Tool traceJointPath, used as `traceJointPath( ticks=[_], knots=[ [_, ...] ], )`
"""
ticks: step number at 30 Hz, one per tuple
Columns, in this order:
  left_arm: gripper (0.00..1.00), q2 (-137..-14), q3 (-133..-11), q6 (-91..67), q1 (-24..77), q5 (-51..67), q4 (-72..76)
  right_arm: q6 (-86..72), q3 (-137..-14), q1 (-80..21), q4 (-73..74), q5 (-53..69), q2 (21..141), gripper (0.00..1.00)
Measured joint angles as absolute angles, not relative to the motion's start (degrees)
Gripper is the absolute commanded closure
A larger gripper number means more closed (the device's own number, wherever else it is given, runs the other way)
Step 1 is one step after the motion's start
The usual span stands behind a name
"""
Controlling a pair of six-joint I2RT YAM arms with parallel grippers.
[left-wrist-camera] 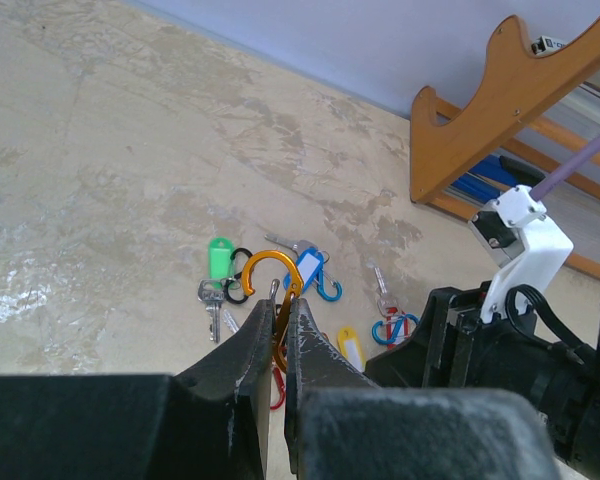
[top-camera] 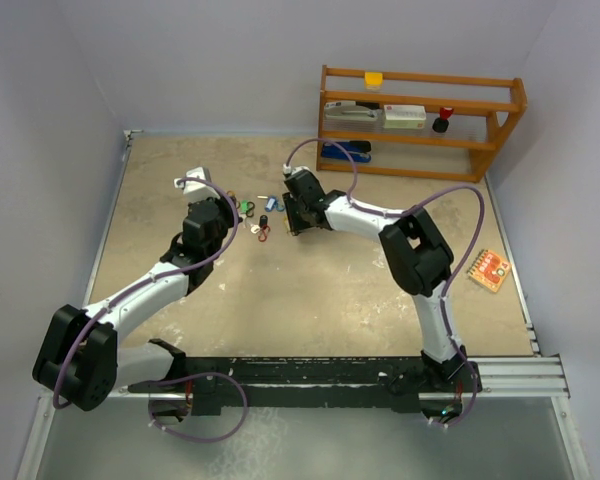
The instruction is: Put the keys on the keyring
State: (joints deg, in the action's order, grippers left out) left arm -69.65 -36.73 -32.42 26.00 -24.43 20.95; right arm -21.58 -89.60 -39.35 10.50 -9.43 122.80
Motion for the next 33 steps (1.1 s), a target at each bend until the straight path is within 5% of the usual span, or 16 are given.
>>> traceJointPath(
  ticks=[33],
  knots=[
    [1.00,-69.63,-36.73,-32.42,26.00,-24.43,20.95,-23.81,-84.71,-35.31,5.72,2.57,120.62,0.54]
  ],
)
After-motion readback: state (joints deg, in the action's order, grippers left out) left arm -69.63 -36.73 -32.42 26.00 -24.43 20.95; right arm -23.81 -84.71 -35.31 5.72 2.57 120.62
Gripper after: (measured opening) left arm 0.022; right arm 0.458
